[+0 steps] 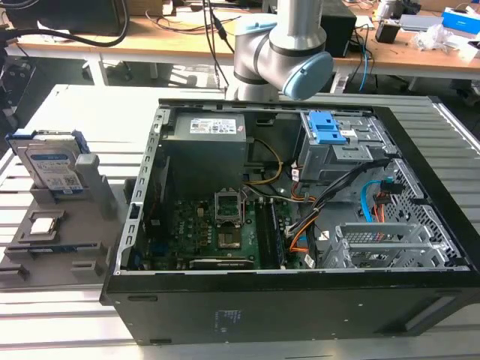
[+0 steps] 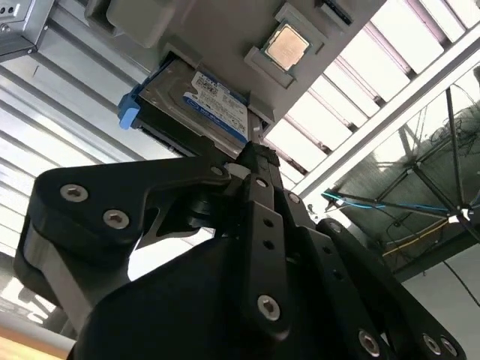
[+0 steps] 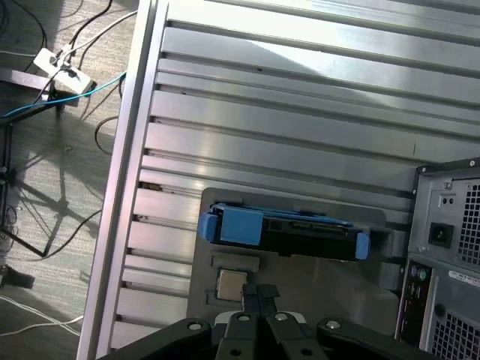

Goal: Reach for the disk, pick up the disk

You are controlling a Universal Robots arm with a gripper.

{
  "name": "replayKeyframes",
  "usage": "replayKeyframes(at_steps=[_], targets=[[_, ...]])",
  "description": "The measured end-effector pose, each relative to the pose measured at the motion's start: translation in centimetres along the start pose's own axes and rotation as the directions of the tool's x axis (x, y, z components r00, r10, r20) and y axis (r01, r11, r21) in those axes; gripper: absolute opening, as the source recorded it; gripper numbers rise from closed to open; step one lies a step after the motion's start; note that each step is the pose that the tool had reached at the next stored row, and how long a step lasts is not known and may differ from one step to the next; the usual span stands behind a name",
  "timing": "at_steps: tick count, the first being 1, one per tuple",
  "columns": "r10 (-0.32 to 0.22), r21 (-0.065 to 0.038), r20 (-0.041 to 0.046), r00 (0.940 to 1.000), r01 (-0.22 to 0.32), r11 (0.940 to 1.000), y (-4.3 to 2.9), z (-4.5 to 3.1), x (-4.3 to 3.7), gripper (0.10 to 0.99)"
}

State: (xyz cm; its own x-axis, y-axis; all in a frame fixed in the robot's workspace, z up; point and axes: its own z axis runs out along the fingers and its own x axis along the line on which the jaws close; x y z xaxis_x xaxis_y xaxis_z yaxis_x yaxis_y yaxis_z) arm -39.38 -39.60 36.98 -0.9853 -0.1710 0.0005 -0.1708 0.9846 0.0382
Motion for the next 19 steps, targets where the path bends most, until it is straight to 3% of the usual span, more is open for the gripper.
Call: replayKeyframes(at_steps=[11, 19], targets=[[-0.092, 0.0, -0.0035, 0.9958, 0.092, 0.9958, 0.0, 0.0, 0.0, 0.106], [-0.195, -0.001, -0.0075, 0.9809, 0.195, 0.9809, 0.0, 0.0, 0.0, 0.106]])
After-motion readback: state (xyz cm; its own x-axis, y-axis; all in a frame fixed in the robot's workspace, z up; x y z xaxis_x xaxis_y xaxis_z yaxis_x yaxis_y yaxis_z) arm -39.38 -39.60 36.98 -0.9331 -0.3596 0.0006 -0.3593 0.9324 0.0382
